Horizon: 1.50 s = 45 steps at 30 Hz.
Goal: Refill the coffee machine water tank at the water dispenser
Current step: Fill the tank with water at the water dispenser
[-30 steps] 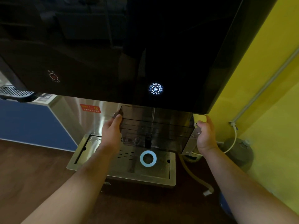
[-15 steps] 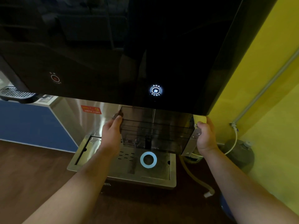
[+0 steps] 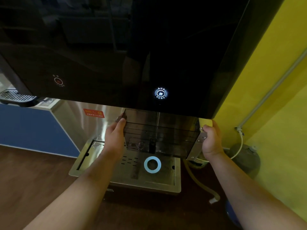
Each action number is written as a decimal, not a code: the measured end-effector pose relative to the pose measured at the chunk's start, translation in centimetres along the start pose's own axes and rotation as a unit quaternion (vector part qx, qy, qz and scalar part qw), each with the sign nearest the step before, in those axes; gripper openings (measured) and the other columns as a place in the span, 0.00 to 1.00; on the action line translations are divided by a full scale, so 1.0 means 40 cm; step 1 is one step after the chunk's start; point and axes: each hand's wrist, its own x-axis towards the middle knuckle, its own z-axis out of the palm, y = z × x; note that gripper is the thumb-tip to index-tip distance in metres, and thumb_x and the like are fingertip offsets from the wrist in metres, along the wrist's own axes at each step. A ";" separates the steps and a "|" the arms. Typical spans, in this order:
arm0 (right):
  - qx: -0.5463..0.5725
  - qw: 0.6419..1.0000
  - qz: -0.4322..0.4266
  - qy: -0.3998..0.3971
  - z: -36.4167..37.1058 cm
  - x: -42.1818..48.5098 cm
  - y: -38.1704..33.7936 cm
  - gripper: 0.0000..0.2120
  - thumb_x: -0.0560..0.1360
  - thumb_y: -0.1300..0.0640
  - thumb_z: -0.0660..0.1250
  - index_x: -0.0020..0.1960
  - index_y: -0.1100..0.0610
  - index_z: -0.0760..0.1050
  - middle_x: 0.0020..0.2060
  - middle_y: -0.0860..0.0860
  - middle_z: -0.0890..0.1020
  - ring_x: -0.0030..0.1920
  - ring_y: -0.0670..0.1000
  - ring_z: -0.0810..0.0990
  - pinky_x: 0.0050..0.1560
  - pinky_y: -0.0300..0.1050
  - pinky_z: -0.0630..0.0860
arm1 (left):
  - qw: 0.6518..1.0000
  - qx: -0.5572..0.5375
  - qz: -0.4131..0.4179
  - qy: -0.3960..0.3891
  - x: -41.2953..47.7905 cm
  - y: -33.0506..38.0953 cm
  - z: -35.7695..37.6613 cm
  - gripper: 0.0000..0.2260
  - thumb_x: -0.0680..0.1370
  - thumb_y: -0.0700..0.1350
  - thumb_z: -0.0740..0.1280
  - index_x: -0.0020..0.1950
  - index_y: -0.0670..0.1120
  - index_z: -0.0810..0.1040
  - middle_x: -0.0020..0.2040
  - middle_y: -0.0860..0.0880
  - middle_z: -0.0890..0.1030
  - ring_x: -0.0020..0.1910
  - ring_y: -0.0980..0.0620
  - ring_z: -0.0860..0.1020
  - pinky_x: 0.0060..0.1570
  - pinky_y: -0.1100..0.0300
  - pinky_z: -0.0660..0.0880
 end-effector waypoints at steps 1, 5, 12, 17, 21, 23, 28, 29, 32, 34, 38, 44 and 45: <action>-0.003 1.000 0.001 0.001 0.000 -0.001 0.000 0.06 0.74 0.62 0.57 0.45 0.56 0.72 0.28 0.44 0.80 0.30 0.45 0.79 0.29 0.34 0.74 | 1.000 0.001 -0.001 0.000 0.001 -0.001 -0.001 0.09 0.85 0.45 0.59 0.50 0.50 0.77 0.40 0.53 0.85 0.37 0.64 0.84 0.34 0.72 0.77; -0.016 1.000 0.010 0.015 0.000 -0.005 -0.001 0.13 0.78 0.68 0.54 0.43 0.54 0.71 0.27 0.43 0.79 0.29 0.43 0.79 0.29 0.34 0.73 | 1.000 -0.001 -0.004 -0.003 -0.001 -0.001 -0.003 0.09 0.85 0.44 0.58 0.50 0.49 0.77 0.38 0.52 0.85 0.36 0.62 0.85 0.34 0.70 0.77; -0.024 1.000 -0.001 0.003 -0.003 -0.002 0.001 0.05 0.72 0.59 0.58 0.45 0.54 0.72 0.30 0.43 0.80 0.32 0.45 0.80 0.31 0.36 0.75 | 1.000 0.007 0.000 -0.002 0.001 0.002 -0.002 0.09 0.85 0.45 0.58 0.50 0.51 0.77 0.36 0.55 0.86 0.38 0.61 0.85 0.38 0.69 0.77; -0.036 0.999 0.000 0.006 0.001 -0.002 -0.004 0.09 0.77 0.65 0.55 0.45 0.55 0.71 0.29 0.42 0.80 0.31 0.42 0.79 0.32 0.33 0.74 | 1.000 0.004 -0.001 0.003 0.003 0.000 -0.001 0.08 0.85 0.45 0.58 0.50 0.50 0.76 0.35 0.56 0.86 0.37 0.62 0.85 0.38 0.69 0.77; -0.041 0.999 0.016 0.014 -0.002 0.004 -0.005 0.14 0.78 0.69 0.52 0.44 0.54 0.71 0.27 0.42 0.79 0.29 0.42 0.78 0.30 0.33 0.73 | 1.000 0.006 -0.002 0.006 0.010 -0.002 0.000 0.09 0.85 0.45 0.59 0.50 0.50 0.78 0.40 0.53 0.86 0.41 0.59 0.84 0.43 0.65 0.77; -0.041 0.999 0.019 0.014 0.001 0.005 -0.009 0.14 0.79 0.69 0.53 0.44 0.54 0.71 0.27 0.41 0.80 0.29 0.41 0.79 0.30 0.33 0.73 | 1.000 0.011 -0.001 0.003 0.013 -0.004 0.001 0.09 0.85 0.46 0.59 0.51 0.50 0.79 0.42 0.52 0.86 0.44 0.57 0.84 0.45 0.62 0.76; -0.040 0.999 0.012 0.019 0.008 -0.001 -0.017 0.08 0.76 0.63 0.57 0.44 0.53 0.72 0.29 0.41 0.80 0.30 0.39 0.78 0.30 0.32 0.73 | 1.000 0.021 0.003 0.003 0.015 -0.004 -0.002 0.10 0.85 0.46 0.59 0.51 0.50 0.79 0.43 0.52 0.86 0.47 0.55 0.84 0.48 0.61 0.76; -0.035 0.999 0.018 0.025 0.007 0.000 -0.017 0.10 0.77 0.65 0.56 0.44 0.52 0.72 0.29 0.42 0.80 0.30 0.39 0.78 0.29 0.31 0.72 | 1.000 0.023 0.003 0.003 0.016 -0.005 -0.002 0.10 0.85 0.46 0.59 0.51 0.50 0.79 0.45 0.51 0.86 0.48 0.55 0.84 0.48 0.61 0.76; -0.032 0.999 0.028 0.026 0.008 0.001 -0.018 0.15 0.79 0.69 0.53 0.44 0.53 0.71 0.27 0.41 0.80 0.29 0.38 0.78 0.29 0.31 0.72 | 1.000 0.022 0.004 0.002 0.015 -0.003 -0.003 0.10 0.85 0.46 0.59 0.51 0.50 0.79 0.46 0.51 0.85 0.47 0.57 0.84 0.48 0.62 0.76; -0.035 0.999 0.027 0.022 0.010 0.000 -0.020 0.15 0.79 0.69 0.52 0.44 0.53 0.71 0.27 0.40 0.80 0.29 0.38 0.79 0.30 0.31 0.73 | 1.000 0.021 0.003 0.002 0.014 -0.003 -0.003 0.10 0.85 0.46 0.59 0.51 0.50 0.79 0.46 0.50 0.85 0.47 0.57 0.84 0.50 0.61 0.76; -0.027 0.999 0.018 0.014 0.010 -0.003 -0.022 0.09 0.77 0.64 0.57 0.44 0.53 0.71 0.28 0.40 0.80 0.31 0.40 0.79 0.30 0.32 0.73 | 1.000 0.012 0.001 0.000 0.012 -0.003 -0.003 0.10 0.85 0.45 0.58 0.52 0.49 0.78 0.48 0.48 0.84 0.50 0.54 0.83 0.48 0.61 0.75; -0.027 1.000 0.010 0.003 -0.001 -0.006 -0.017 0.05 0.73 0.58 0.58 0.43 0.51 0.71 0.27 0.41 0.79 0.30 0.42 0.79 0.32 0.38 0.73 | 1.000 0.006 0.001 -0.005 0.009 -0.007 -0.001 0.09 0.85 0.46 0.59 0.50 0.50 0.78 0.38 0.55 0.87 0.41 0.61 0.85 0.45 0.64 0.76; -0.033 0.999 0.008 0.003 -0.004 -0.005 -0.017 0.05 0.74 0.58 0.58 0.43 0.50 0.71 0.27 0.42 0.79 0.30 0.43 0.79 0.33 0.40 0.72 | 1.000 0.006 0.001 -0.007 0.009 -0.008 0.000 0.09 0.85 0.46 0.58 0.50 0.50 0.78 0.37 0.56 0.87 0.40 0.62 0.85 0.46 0.63 0.75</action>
